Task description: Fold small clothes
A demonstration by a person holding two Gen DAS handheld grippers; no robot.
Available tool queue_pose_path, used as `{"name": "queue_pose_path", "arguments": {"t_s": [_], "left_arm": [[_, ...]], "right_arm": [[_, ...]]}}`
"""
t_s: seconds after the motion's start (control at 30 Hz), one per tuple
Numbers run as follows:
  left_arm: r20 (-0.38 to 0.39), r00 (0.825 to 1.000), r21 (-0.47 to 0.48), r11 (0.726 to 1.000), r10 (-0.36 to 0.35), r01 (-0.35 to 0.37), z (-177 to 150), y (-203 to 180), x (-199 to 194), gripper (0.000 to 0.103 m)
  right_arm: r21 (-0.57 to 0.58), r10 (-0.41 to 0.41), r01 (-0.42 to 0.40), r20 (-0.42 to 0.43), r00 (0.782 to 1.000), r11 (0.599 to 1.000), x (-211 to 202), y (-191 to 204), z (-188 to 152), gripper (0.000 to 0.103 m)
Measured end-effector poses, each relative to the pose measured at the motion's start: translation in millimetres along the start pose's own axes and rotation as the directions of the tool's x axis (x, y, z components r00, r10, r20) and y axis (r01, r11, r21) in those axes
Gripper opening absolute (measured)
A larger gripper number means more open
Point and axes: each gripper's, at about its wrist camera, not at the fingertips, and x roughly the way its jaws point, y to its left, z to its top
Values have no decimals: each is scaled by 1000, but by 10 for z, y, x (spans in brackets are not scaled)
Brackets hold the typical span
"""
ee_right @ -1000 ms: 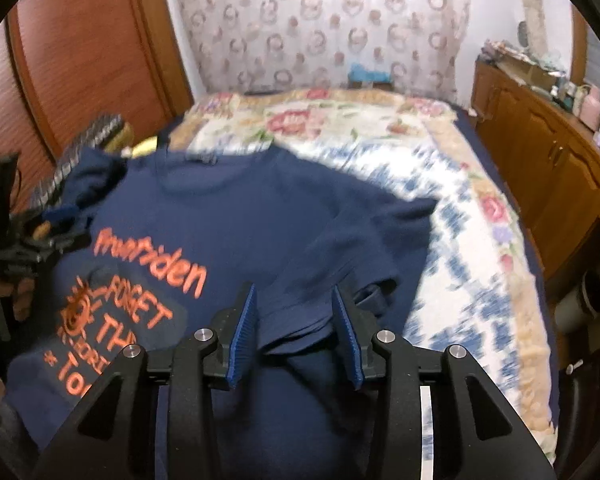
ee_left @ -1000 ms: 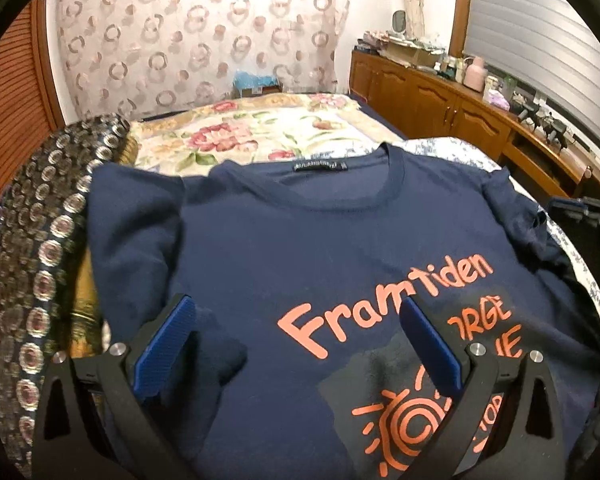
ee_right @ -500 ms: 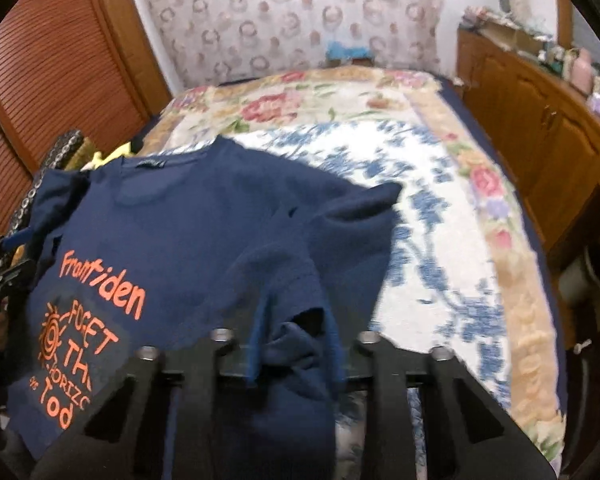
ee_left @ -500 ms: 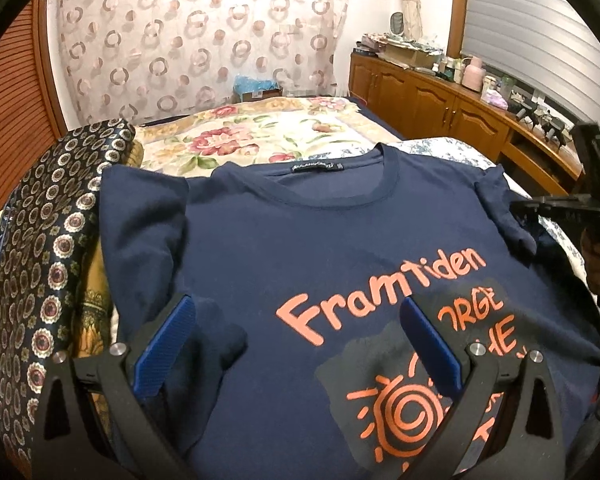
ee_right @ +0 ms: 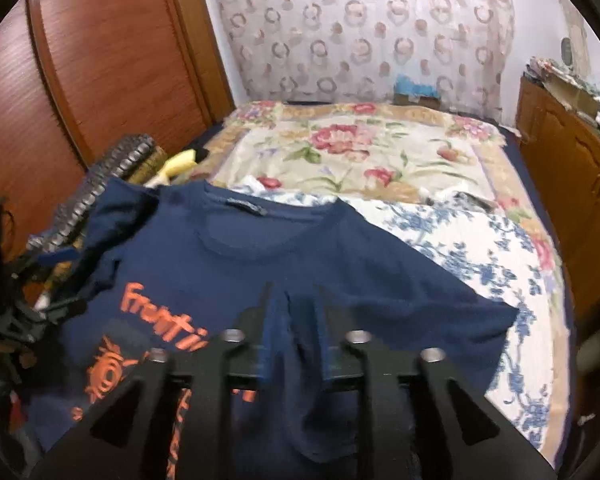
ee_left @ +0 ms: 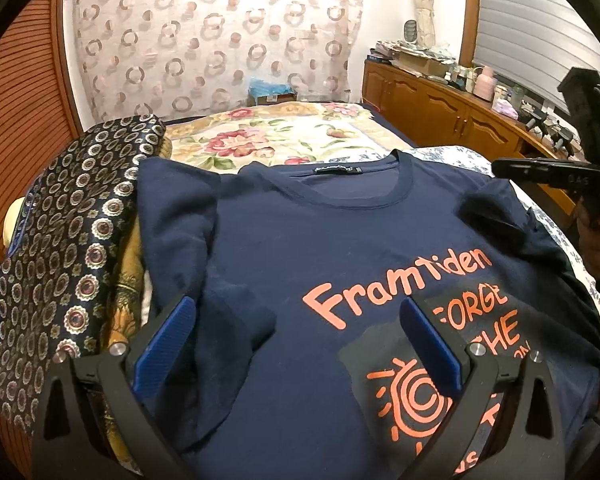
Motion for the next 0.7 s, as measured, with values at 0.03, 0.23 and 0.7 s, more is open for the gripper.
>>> {"name": "queue_pose_path", "arguments": {"t_s": [0.03,0.23,0.7], "left_arm": [[2,1000,-1,1000,-1,1,-6,7,-6,103],[12,1000,1,1000,-7,7,-20,16,-36,103],[13,1000,6,1000,1,-1,-94,-93,-115,103]], "right_arm": [[0,-14,14,9,1000,1000,-36,-5,-5,30],[3,-126,126,13,992,992,-249,-205,-160,38],[14,-221,223,-105,970,975,-89,-527,-770,39]]}}
